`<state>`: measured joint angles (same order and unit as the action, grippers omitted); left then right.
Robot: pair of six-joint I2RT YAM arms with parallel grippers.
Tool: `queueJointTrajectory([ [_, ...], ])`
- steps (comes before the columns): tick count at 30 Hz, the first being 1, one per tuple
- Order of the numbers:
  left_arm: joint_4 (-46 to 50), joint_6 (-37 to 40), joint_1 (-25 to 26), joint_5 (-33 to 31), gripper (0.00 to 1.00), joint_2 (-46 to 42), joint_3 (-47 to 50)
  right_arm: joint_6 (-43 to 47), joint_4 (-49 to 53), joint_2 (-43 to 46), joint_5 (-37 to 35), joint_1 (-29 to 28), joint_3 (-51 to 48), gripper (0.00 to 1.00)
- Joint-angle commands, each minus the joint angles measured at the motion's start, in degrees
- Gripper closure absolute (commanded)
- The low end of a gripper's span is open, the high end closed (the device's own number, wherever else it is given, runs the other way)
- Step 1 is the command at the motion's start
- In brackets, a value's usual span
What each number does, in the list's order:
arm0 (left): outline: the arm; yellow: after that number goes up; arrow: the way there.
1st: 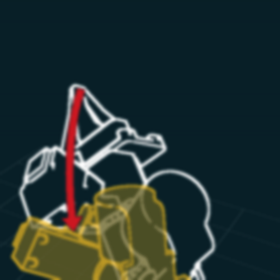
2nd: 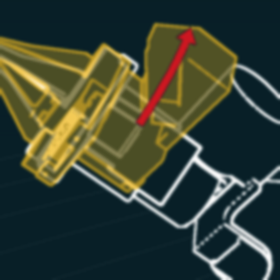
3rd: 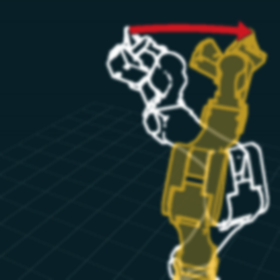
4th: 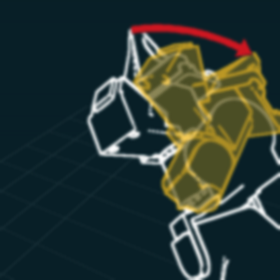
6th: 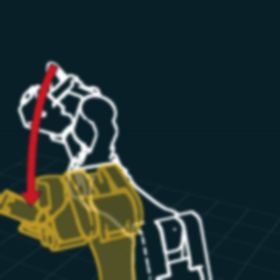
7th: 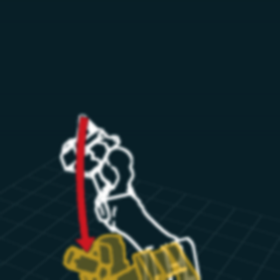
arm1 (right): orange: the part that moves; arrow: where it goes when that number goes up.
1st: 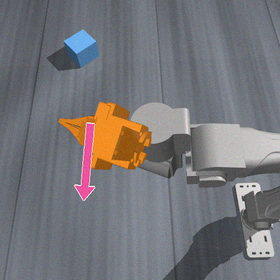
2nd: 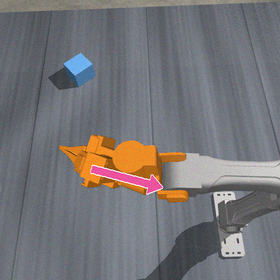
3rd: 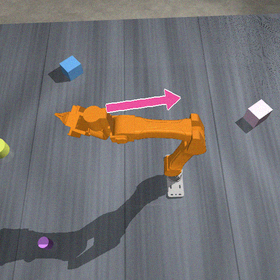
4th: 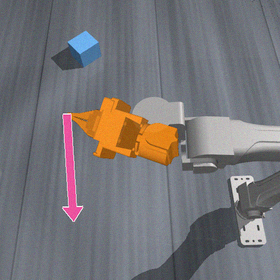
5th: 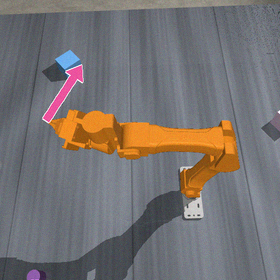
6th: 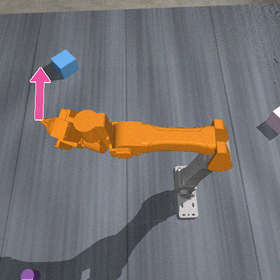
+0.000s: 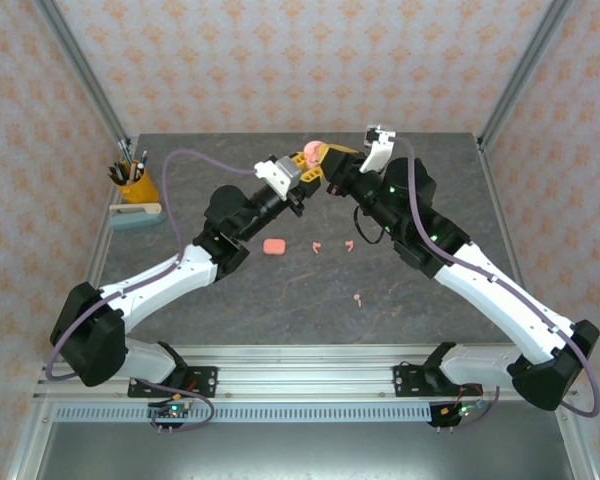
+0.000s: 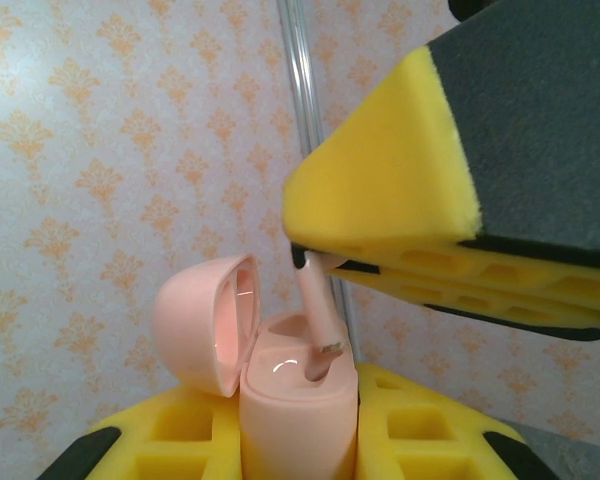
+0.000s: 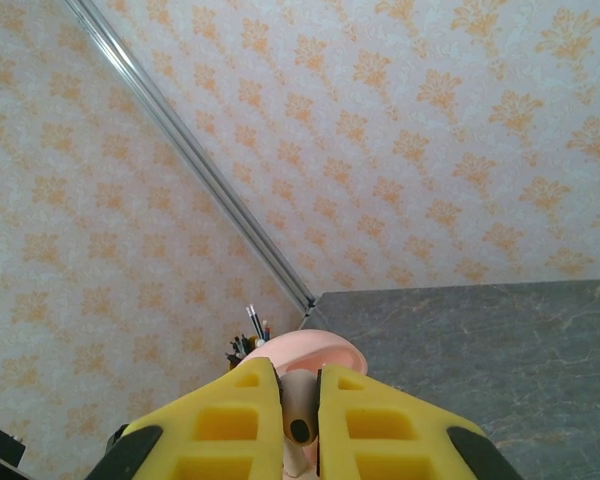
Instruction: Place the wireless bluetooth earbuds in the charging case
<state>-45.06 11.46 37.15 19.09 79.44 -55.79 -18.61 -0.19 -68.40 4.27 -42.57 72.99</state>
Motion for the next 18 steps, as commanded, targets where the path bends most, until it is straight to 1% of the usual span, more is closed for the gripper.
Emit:
queueJointTrajectory([
  [1,-1.4,-0.6,0.5,0.9,1.00,0.4,-1.7,-0.3,-1.4,-0.7,0.7,0.2,-0.6,0.88],
  [12,-1.5,-0.7,0.6,0.6,1.00,0.5,-1.9,0.0,-0.4,-0.7,0.3,0.2,-1.3,0.89],
  [18,-1.1,-0.7,0.6,0.6,1.00,0.5,-1.8,0.6,0.3,0.1,-1.4,0.2,-1.6,0.89],
])
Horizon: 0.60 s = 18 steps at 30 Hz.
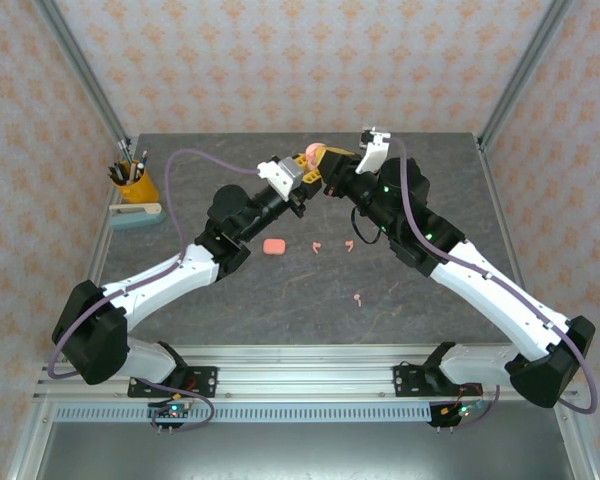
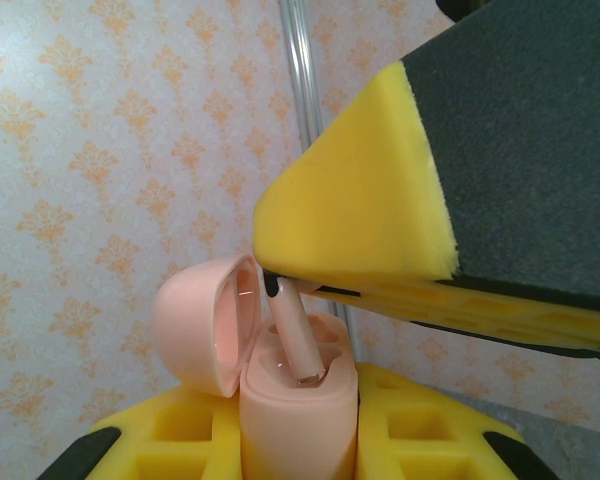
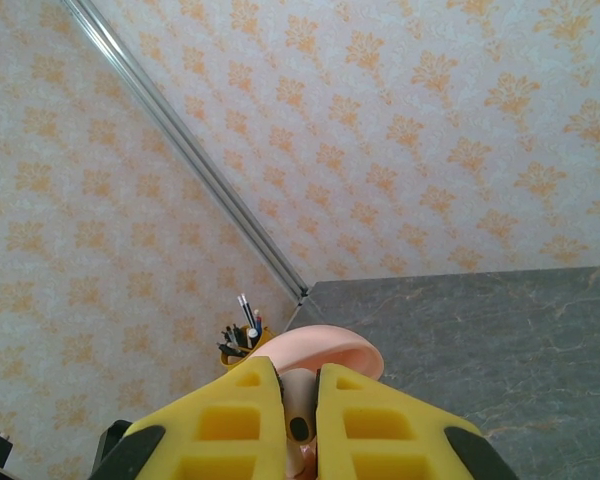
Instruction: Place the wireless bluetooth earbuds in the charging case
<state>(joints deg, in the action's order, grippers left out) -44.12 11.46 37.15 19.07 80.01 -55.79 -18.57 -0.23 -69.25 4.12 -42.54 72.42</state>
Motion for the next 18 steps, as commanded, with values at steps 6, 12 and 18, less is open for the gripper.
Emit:
queueJointTrajectory([
  [6,-1.8,-0.6,0.6,0.7,1.00,-0.3,-1.4,1.0,0.7,1.2,-2.6,0.4,-1.3,0.89],
  [12,-1.9,-0.8,0.6,0.7,1.00,-0.2,-1.2,1.0,0.8,1.1,-2.8,0.6,-1.3,0.89],
  [18,-2.0,-0.7,0.6,0.5,1.00,-0.4,-1.4,1.1,1.8,1.2,-1.9,0.7,-1.6,0.90],
])
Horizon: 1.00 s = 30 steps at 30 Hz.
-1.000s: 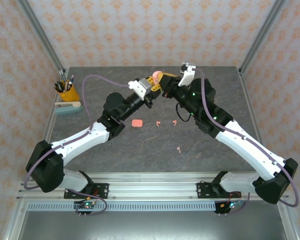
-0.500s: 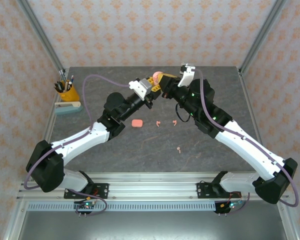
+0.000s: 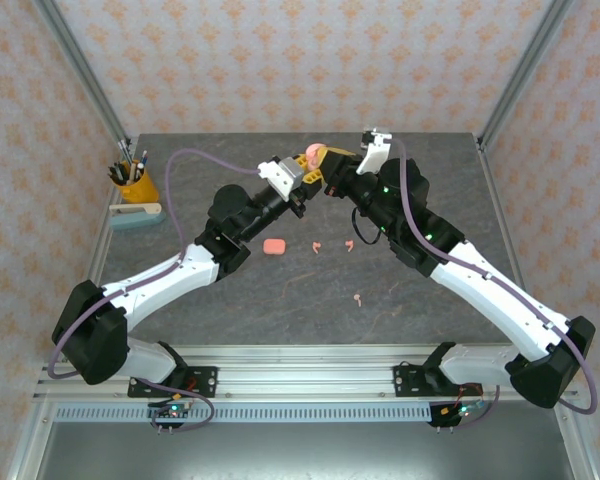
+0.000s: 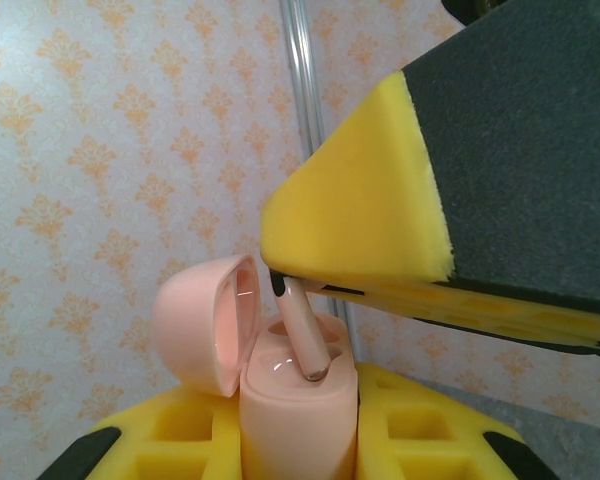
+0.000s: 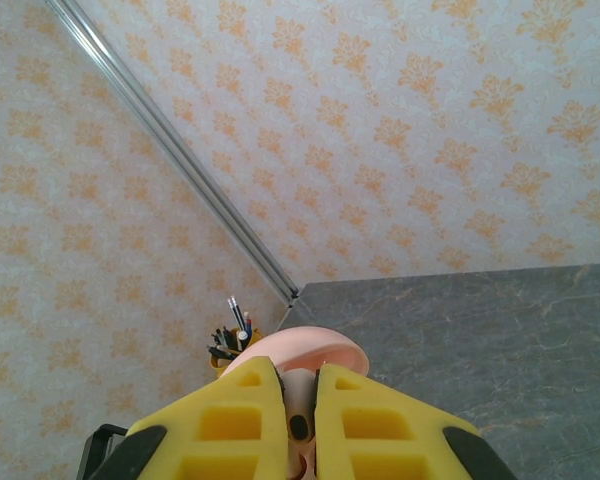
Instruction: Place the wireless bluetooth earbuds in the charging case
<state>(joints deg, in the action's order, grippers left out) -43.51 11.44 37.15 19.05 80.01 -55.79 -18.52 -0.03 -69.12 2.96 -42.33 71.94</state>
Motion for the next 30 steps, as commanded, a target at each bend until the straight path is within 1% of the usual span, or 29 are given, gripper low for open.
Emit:
queueJointTrajectory([
  [1,-2.6,-0.7,0.6,0.4,1.00,-0.4,-1.4,1.0,1.9,2.2,-0.6,0.5,-1.3,0.90],
  [8,-3.1,-1.5,0.6,-1.2,1.00,-0.2,-1.8,0.8,3.4,3.3,0.8,0.5,-3.1,0.90],
  [22,-3.1,-2.4,0.6,-2.1,1.00,0.2,-1.4,0.4,4.8,1.7,6.2,0.5,-3.1,0.92],
  [25,-3.2,-2.5,0.6,-1.9,1.00,0.3,-1.4,0.4,5.0,1.6,6.4,0.5,-2.8,0.89],
  [30,-3.5,-3.2,0.6,-1.6,1.00,0.7,-1.2,0.7,5.8,1.6,5.4,0.5,-1.4,0.89],
])
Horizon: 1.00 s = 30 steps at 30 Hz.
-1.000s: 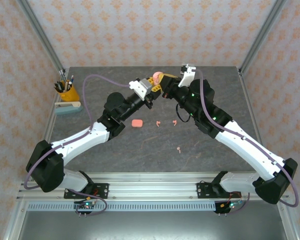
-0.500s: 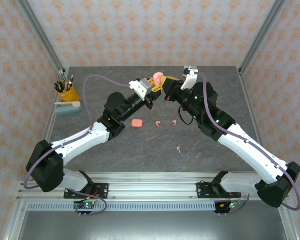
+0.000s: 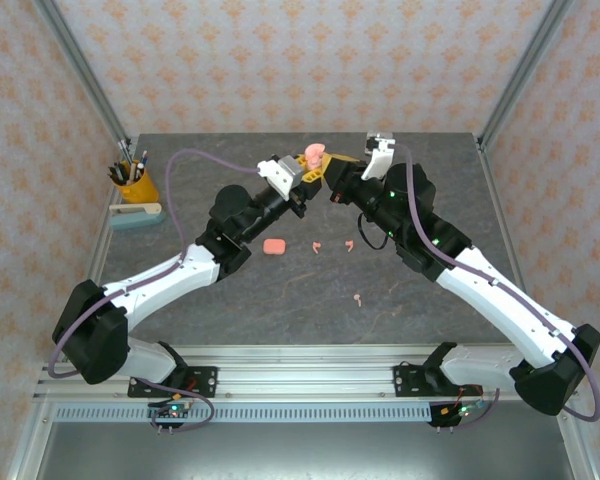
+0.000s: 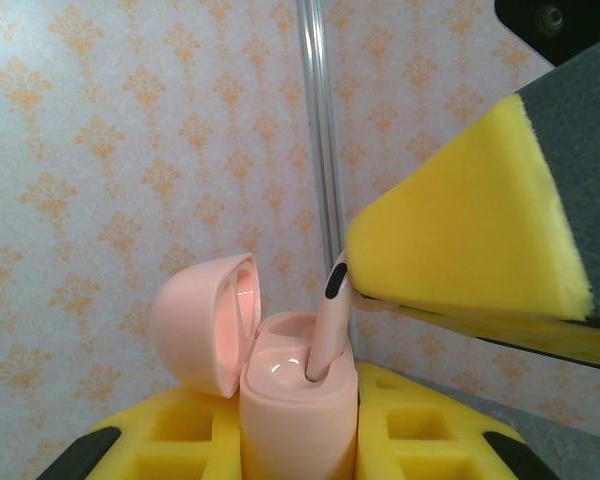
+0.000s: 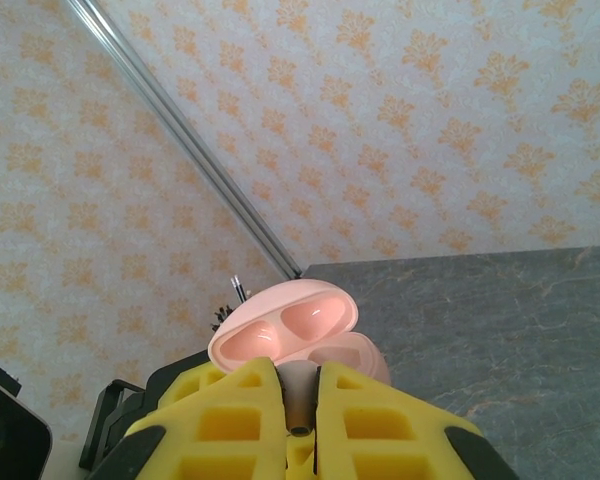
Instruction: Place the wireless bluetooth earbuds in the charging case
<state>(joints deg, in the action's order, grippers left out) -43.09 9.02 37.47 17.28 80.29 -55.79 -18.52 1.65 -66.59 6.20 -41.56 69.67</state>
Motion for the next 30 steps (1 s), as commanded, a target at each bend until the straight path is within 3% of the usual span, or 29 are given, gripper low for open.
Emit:
queueJointTrajectory([
  [1,-4.0,-1.0,0.2,0.1,1.00,0.5,-1.0,0.7,4.3,-2.2,2.2,-0.3,1.2,0.89],
  [13,-3.8,-1.8,0.2,1.5,1.00,0.5,-1.0,1.3,7.8,-6.2,1.1,-0.3,4.7,0.89],
  [23,-4.5,-3.8,0.3,0.1,1.00,1.5,0.5,-0.5,13.1,-6.8,0.6,-0.2,10.6,0.58],
  [30,-5.4,-5.3,0.3,-0.9,1.00,2.2,1.4,-2.1,15.5,-4.8,-0.2,-0.1,12.7,0.30],
])
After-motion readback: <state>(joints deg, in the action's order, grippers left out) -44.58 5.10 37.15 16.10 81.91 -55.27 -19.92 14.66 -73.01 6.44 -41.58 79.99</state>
